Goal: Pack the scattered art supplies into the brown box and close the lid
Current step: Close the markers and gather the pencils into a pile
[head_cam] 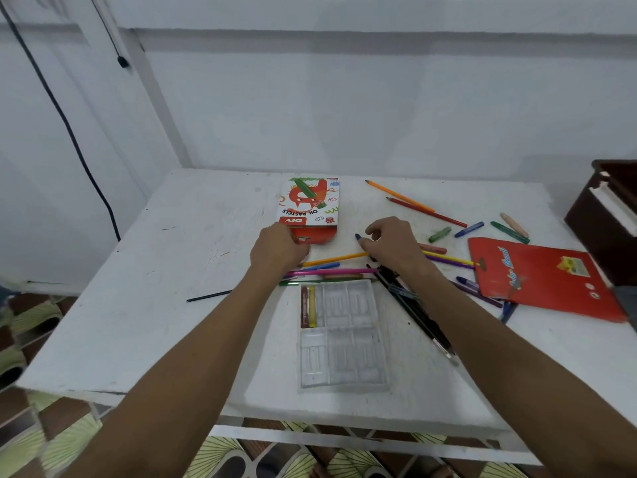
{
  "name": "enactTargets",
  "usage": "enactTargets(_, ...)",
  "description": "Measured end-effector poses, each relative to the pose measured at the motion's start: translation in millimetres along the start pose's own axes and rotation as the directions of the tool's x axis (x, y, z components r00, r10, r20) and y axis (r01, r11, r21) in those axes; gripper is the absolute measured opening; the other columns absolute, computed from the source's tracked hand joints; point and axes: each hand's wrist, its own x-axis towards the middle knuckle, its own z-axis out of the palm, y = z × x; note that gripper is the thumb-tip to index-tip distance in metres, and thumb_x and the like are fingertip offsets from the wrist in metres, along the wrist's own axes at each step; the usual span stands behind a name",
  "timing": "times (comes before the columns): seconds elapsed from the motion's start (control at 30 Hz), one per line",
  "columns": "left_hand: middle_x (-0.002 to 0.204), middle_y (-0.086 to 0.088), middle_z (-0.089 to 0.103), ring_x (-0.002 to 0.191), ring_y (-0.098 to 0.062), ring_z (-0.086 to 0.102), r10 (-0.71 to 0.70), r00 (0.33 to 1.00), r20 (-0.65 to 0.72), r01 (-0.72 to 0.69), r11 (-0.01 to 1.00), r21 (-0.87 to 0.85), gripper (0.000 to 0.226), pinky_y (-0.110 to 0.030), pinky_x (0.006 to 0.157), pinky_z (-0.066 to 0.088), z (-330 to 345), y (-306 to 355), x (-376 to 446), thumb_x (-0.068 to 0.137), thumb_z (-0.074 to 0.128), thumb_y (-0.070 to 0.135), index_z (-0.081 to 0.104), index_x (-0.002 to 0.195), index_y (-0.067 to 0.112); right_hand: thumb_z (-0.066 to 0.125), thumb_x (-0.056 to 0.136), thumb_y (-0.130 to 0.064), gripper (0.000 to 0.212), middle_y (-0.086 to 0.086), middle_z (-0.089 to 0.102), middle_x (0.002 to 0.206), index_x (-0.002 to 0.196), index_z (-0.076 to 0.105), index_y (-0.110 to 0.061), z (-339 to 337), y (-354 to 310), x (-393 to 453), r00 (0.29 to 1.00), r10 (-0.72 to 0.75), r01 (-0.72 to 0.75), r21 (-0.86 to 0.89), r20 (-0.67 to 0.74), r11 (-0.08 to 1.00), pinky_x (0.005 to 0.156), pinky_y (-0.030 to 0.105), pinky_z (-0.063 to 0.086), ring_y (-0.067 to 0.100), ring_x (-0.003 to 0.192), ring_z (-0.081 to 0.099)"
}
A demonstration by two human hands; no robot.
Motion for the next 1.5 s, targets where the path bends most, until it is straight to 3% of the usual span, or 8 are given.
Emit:
enactTargets(0.2, 0.094, -0.004, 0.069, 0.075, -0.018, 0.061, -0.027, 1.0, 0.0, 0.027, 0.999, 0.024, 0.032, -0.026, 0.064, 0.046, 12, 1, 1, 0.079, 0.072, 0.036, 0.067, 0.098, 0.011, 0.066, 0.077, -0.03, 0.034, 0.012, 0.064, 0.067, 0.079, 0.069, 0.004, 14, 1, 14, 0.987, 0.119, -0.103, -0.14, 0.108, 0.985, 0.054, 0.032, 0.047, 0.028, 0.069, 0.065)
enactTargets(0.33, 0.084, -0.001, 0.069, 0.069, -0.015, 0.06, -0.028, 0.998, -0.053, 0.027, 0.999, -0.023, 0.022, -0.024, 0.062, 0.045, 7, 1, -3, 0.082, 0.068, 0.035, 0.068, 0.088, 0.013, 0.065, 0.08, -0.028, 0.029, 0.005, 0.053, 0.057, 0.072, 0.062, -0.001, 16, -4, 18, 0.984, 0.147, -0.129, -0.164, 0.1, 0.978, 0.048, 0.025, 0.038, 0.024, 0.061, 0.058)
enactTargets(0.47, 0.067, 0.001, 0.065, 0.064, -0.016, 0.061, -0.007, 0.991, -0.134, -0.01, 0.992, -0.126, 0.021, -0.022, 0.056, 0.045, -19, 2, -15, 0.083, 0.067, 0.03, 0.067, 0.07, 0.013, 0.066, 0.078, -0.02, 0.023, 0.015, 0.069, 0.074, 0.081, 0.071, 0.003, 14, -4, 19, 0.986, 0.121, -0.111, -0.094, 0.111, 0.989, 0.057, 0.034, 0.052, 0.027, 0.067, 0.066)
enactTargets(0.7, 0.075, 0.009, 0.067, 0.072, -0.008, 0.061, -0.048, 0.973, -0.226, -0.021, 0.955, -0.295, 0.012, -0.019, 0.054, 0.041, -64, -3, -55, 0.083, 0.065, 0.028, 0.067, 0.08, 0.017, 0.063, 0.083, -0.024, 0.021, 0.003, 0.07, 0.089, 0.096, 0.072, -0.009, 5, -19, 2, 0.995, -0.095, 0.096, 0.099, -0.015, 0.99, 0.078, 0.027, 0.05, 0.015, 0.081, 0.065)
enactTargets(0.97, 0.073, 0.004, 0.071, 0.07, -0.013, 0.07, -0.048, 0.991, -0.129, -0.014, 0.896, -0.443, 0.004, -0.037, 0.073, 0.06, -63, -2, -83, 0.081, 0.066, 0.023, 0.068, 0.08, 0.02, 0.067, 0.084, -0.024, 0.015, -0.004, 0.068, 0.08, 0.088, 0.074, -0.011, 0, -48, -45, 0.988, -0.119, 0.101, 0.167, 0.098, 0.981, 0.057, 0.009, 0.04, 0.002, 0.067, 0.059)
enactTargets(1.1, 0.078, 0.001, 0.072, 0.073, -0.017, 0.07, -0.016, 0.999, -0.046, -0.006, 0.895, -0.446, 0.015, -0.041, 0.073, 0.06, -46, -1, -90, 0.083, 0.062, 0.021, 0.074, 0.09, 0.017, 0.071, 0.082, -0.027, 0.021, 0.003, 0.071, 0.081, 0.094, 0.073, -0.01, 9, -41, -66, 0.977, -0.065, 0.016, 0.231, 0.205, 0.973, 0.059, 0.022, 0.054, 0.01, 0.066, 0.064)
enactTargets(1.3, 0.082, -0.005, 0.071, 0.071, -0.019, 0.07, 0.028, 0.988, 0.152, 0.015, 0.96, -0.279, 0.022, -0.035, 0.072, 0.06, -19, 4, -94, 0.091, 0.061, 0.022, 0.07, 0.108, 0.011, 0.074, 0.079, -0.027, 0.022, 0.001, 0.069, 0.079, 0.092, 0.072, -0.009, 26, -31, -87, 0.979, -0.011, -0.032, 0.204, 0.204, 0.978, 0.058, 0.017, 0.049, 0.005, 0.063, 0.06)
enactTargets(1.5, 0.098, -0.002, 0.067, 0.07, -0.007, 0.06, 0.035, 0.997, 0.073, -0.026, 0.993, -0.118, 0.03, -0.017, 0.058, 0.045, -5, 5, -95, 0.084, 0.069, 0.035, 0.062, 0.109, 0.018, 0.072, 0.08, -0.027, 0.019, 0.0, 0.068, 0.078, 0.089, 0.073, -0.01, 34, -33, -96, 0.99, -0.049, 0.025, 0.177, 0.133, 0.984, 0.053, 0.008, 0.041, 0.003, 0.063, 0.057)
